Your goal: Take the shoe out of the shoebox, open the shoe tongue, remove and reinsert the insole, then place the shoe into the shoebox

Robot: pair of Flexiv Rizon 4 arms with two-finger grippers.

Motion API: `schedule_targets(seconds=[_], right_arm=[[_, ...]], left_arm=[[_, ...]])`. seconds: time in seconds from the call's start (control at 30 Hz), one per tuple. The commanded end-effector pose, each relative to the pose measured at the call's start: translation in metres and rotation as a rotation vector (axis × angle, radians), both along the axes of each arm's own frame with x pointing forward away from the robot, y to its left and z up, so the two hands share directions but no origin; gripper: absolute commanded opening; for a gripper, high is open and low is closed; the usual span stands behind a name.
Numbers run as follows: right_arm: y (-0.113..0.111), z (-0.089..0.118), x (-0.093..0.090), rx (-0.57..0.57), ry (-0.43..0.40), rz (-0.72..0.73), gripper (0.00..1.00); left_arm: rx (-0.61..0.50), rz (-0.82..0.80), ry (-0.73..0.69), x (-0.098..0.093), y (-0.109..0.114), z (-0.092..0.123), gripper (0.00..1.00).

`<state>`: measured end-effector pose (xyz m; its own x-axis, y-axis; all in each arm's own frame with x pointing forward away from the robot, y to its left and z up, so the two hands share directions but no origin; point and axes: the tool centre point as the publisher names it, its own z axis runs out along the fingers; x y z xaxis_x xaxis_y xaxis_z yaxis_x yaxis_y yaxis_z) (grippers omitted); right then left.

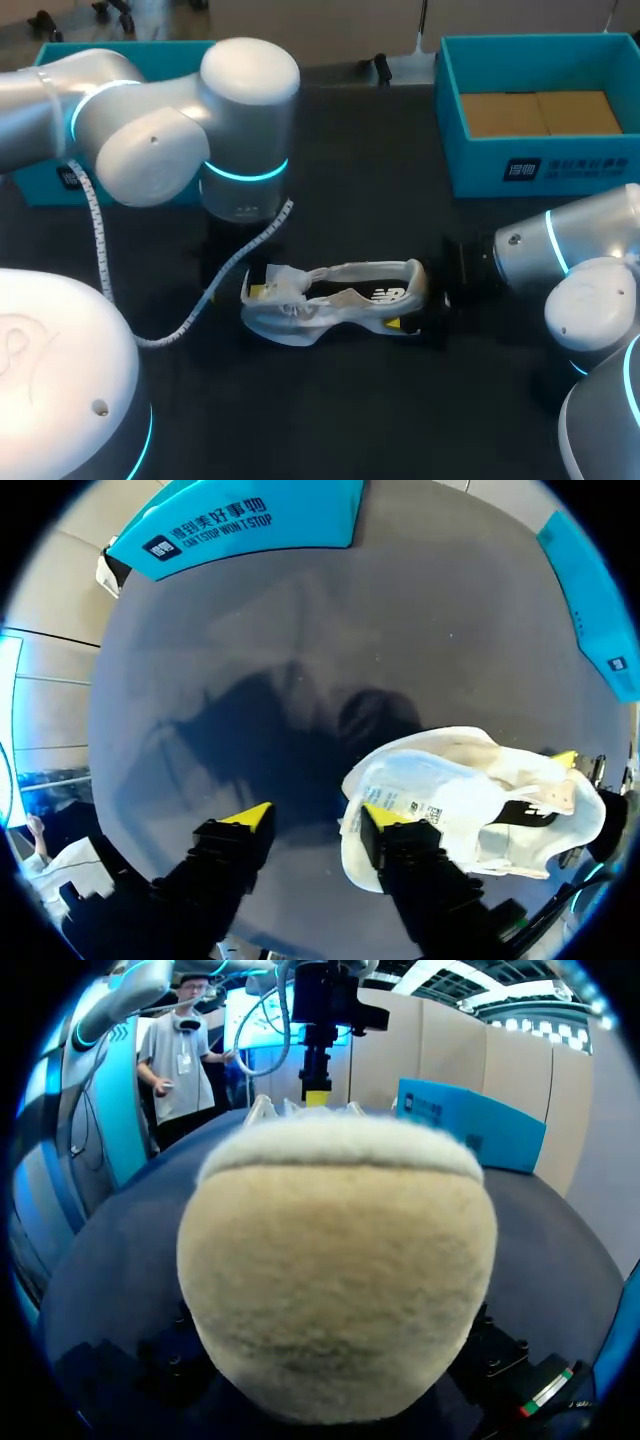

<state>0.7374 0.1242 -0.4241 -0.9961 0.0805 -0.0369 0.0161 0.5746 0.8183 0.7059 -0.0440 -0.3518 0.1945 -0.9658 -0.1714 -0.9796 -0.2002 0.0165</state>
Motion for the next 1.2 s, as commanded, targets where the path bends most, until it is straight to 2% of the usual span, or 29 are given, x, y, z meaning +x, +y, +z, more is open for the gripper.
schedule_targets(seconds=[0.03,0.13,0.2,0.53,0.73,0.8,0.97,1.2], right_arm=[[0.002,-0.002,0.001,-0.007,0.000,-0.002,0.00],[0.002,-0.002,0.001,-0.007,0.000,-0.002,0.00],[0.002,-0.002,0.001,-0.007,0.000,-0.002,0.00],[0.002,-0.002,0.001,-0.007,0.000,-0.002,0.00],[0.002,-0.002,0.001,-0.007,0.000,-0.002,0.00],[0.002,-0.002,0.001,-0.007,0.000,-0.002,0.00],[0.002,-0.002,0.001,-0.007,0.000,-0.002,0.00],[0.002,-0.002,0.001,-0.007,0.000,-0.002,0.00]], left_arm=[[-0.030,-0.012,-0.021,0.003,0.007,0.017,0.78],[-0.058,-0.041,-0.046,0.006,0.004,0.031,0.84],[-0.069,-0.065,-0.068,0.009,0.002,0.041,1.00],[-0.106,-0.212,-0.084,0.028,-0.009,0.091,1.00],[-0.147,-0.381,-0.075,0.038,-0.022,0.113,1.00],[-0.173,-0.468,-0.067,0.044,-0.028,0.119,1.00],[-0.153,-0.847,-0.055,0.047,-0.045,0.130,1.00],[-0.258,-1.177,-0.075,0.049,-0.072,0.144,1.00]])
